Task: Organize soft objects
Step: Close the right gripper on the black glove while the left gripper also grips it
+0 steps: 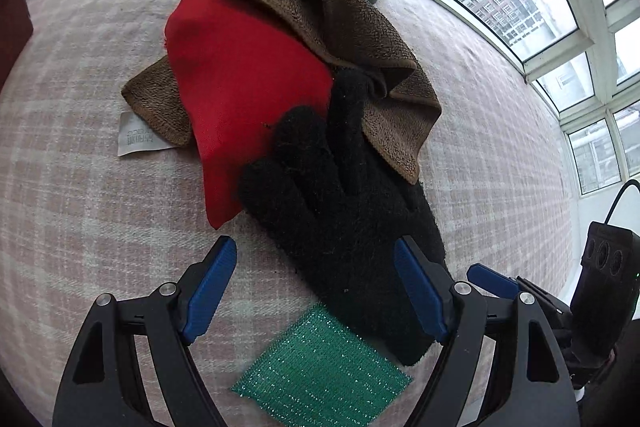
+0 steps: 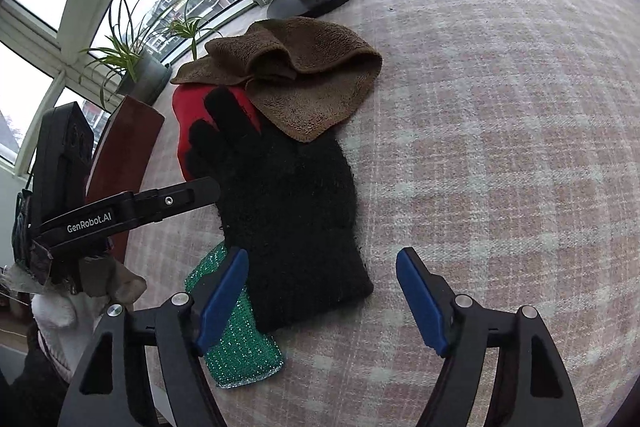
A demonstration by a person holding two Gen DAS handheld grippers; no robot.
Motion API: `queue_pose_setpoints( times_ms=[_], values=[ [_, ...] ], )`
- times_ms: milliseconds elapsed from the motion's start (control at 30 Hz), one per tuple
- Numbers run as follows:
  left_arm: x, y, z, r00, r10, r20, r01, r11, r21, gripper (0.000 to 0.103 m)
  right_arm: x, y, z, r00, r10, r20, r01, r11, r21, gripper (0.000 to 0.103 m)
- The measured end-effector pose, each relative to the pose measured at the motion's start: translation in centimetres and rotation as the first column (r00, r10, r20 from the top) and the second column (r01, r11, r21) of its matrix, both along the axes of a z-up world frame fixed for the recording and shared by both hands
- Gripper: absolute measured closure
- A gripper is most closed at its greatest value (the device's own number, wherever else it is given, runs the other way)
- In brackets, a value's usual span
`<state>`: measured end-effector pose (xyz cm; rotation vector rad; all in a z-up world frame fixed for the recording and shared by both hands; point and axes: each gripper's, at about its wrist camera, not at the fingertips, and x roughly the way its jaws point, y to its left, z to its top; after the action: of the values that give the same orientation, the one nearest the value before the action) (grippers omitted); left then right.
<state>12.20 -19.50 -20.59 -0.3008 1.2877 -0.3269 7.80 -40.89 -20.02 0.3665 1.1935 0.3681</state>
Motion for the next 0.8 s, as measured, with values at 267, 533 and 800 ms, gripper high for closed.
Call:
queue_pose_setpoints(
  times_ms=[267,533,800],
  values=[
    [0.8,-0.1,-0.5,1.0,0.02,-0.007,-0.02,0.999,-0.025,0.024,0.6,0.2,-1.6,0.998,0.004,-0.067,0.001,0.998,0.07,0.048],
    [0.6,-1.2,-1.1,1.0,0.014,-0.007,-0.014,0.999,-0.044,0.05,1.2,1.2,-2.1,0.997,-0.009,-0.08,0.013,0.998,0.053,0.06],
    [0.1,-1.6,-0.9,1.0,0.006,0.005,-0.006,0.999,-0.046,0.085,1.4,0.6,-2.3,0.997,-0.033,-0.072,0.035,0.999,0.027,0.087]
  ],
)
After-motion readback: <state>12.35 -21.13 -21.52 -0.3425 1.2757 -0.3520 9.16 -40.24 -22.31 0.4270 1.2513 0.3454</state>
